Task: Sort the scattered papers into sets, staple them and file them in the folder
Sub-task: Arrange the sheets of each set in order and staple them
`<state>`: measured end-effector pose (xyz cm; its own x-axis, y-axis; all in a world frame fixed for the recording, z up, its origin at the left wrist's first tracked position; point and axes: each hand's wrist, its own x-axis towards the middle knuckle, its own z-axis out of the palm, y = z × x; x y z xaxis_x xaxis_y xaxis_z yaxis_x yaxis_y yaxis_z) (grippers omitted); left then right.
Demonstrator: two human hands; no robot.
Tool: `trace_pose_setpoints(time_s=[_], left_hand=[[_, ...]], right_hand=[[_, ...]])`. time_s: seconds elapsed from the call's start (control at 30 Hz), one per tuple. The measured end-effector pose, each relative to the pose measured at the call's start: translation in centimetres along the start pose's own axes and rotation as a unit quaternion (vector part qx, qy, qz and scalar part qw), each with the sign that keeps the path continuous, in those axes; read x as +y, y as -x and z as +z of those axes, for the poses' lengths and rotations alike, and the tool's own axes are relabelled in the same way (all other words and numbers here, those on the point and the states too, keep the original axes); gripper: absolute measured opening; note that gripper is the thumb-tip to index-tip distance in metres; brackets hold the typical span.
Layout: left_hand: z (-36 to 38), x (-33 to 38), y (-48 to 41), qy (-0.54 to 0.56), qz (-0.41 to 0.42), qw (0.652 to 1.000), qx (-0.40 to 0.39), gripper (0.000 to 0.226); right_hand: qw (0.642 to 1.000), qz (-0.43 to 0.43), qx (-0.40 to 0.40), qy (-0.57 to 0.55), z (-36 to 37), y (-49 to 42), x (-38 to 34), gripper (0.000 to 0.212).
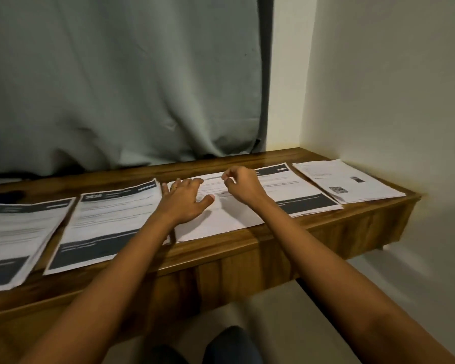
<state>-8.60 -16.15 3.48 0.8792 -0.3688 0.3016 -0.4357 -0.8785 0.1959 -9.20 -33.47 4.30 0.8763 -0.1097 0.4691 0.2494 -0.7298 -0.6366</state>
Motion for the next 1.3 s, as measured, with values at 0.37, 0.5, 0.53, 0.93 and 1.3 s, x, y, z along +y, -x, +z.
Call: trace_pose_setpoints(time_s=[0.37,0.5,0.53,0.93,1.3], left_hand=[[-6.6,-18.1,8.5,-0.07,-0.184,0.98,0.021,0.06],[-8.2,-24.5,11.4,-0.073,-0.271,0.96,0.009,0.066],[-8.6,-26.0,12.0,-0.075,-0.301,0.951,0.002,0.07],[-10.9,-35.4,15.0,0.076,-0.515,0.854,0.022,0.083],[-11.6,-36.2,14.6,0.071,-0.521,0.848,0.059,0.035]], right_hand=[[0.98,-0.014,-0.187,-0.063,13.4,-0.1,-13.5,0.014],[0.961,0.008,-0.256,-0.104,18.0,0.4,-17.3,0.015],[0.955,0.016,-0.273,-0.115,19.1,0.5,-18.2,0.013],[0.925,0.077,-0.366,-0.069,26.3,0.2,-26.0,0.044],[0.87,0.213,-0.377,-0.238,29.2,-1.4,-27.4,0.033]])
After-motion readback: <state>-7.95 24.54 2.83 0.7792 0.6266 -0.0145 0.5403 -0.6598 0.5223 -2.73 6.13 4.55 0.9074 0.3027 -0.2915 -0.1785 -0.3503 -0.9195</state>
